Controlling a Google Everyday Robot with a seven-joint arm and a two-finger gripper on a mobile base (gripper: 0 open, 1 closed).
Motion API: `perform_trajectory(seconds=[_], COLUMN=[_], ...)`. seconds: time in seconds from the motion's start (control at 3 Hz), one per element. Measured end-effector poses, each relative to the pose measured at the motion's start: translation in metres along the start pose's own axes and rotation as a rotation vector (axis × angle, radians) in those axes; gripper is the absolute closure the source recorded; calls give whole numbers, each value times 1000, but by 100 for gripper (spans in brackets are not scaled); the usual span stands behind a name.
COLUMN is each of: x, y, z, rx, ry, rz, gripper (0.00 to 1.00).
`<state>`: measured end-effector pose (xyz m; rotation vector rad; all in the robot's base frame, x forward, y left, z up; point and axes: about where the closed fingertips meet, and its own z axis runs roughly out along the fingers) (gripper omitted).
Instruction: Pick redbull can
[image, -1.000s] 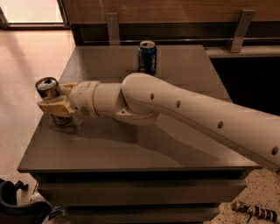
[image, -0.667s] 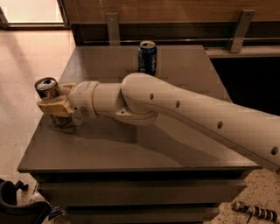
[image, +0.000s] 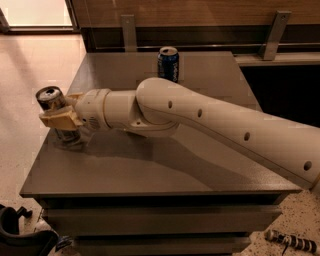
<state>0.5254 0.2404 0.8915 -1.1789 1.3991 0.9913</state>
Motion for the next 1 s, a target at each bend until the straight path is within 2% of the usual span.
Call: perform_trajectory(seconds=[0.33,0.67,1.0], x=[-20,-56,-84], y=[-10,-20,-27], z=[3,-4,-14], rx=[-55,-102,-128], ry=[8,-6,-30], rz=[-21,-67,-112], gripper=[100,100,100])
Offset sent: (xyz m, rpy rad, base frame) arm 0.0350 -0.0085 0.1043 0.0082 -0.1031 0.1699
